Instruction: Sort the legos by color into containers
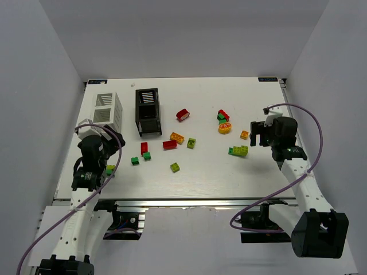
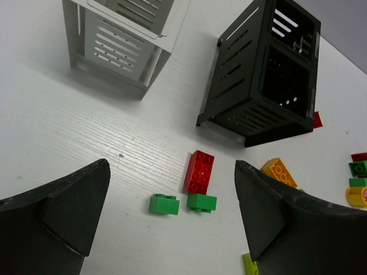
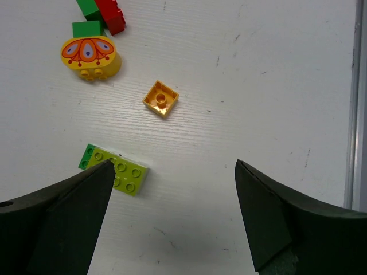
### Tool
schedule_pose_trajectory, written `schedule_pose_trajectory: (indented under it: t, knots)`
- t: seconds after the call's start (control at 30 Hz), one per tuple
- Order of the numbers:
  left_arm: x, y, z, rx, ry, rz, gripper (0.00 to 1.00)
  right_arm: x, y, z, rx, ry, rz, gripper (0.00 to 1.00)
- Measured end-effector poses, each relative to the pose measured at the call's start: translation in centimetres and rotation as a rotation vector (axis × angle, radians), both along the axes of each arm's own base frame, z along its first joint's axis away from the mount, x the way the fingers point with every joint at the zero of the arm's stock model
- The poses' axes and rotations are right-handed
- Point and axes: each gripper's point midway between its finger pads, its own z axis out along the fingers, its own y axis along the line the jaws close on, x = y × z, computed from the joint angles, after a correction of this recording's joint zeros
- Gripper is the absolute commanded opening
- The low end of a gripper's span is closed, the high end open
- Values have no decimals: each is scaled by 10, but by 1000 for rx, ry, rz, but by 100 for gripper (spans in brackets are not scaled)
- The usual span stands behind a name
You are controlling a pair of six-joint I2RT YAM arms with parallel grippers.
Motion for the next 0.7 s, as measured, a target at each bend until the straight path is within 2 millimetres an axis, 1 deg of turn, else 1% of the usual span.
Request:
schedule_pose_trajectory:
  t: [0.1,0.17,0.23,0.3,0.37,0.47,0.5,0.53,0.57,0.63,0.67,0.7]
  knots:
    - [-1,-3,-5,-2,9,-19,98,-1,8,1,-3,-7,67,90]
    - [-2,-5,-5,-3,9,-31,98,-4,20,4,-13,-24,175,90]
    - [-2,-6,-4,-4,5,-41,98,-14,36,5,-41,-39,330,89]
    - [-1,-9,-4,-5,2,-55,98,-30,53,-1,-65,-31,508,89]
    - [0,-10,-2,-7,-5,-65,98,-49,68,-10,-83,-12,686,89]
    - [1,-13,-4,-11,1,-78,95,-83,86,-25,-58,35,902,90]
    - [1,-14,-5,-13,6,-81,94,-92,91,-27,-39,42,947,88]
    - [2,-14,-7,-16,14,-84,93,-99,95,-27,-23,43,986,83]
    - [2,-15,-10,-20,24,-87,89,-104,99,-26,-11,34,1018,80]
    - [3,-16,-15,-31,45,-87,84,-111,104,-22,12,16,1061,75]
    - [3,-17,-18,-39,56,-86,82,-113,106,-20,17,1,1075,69]
    - [4,-18,-19,-45,63,-85,82,-115,109,-16,24,-18,1091,66]
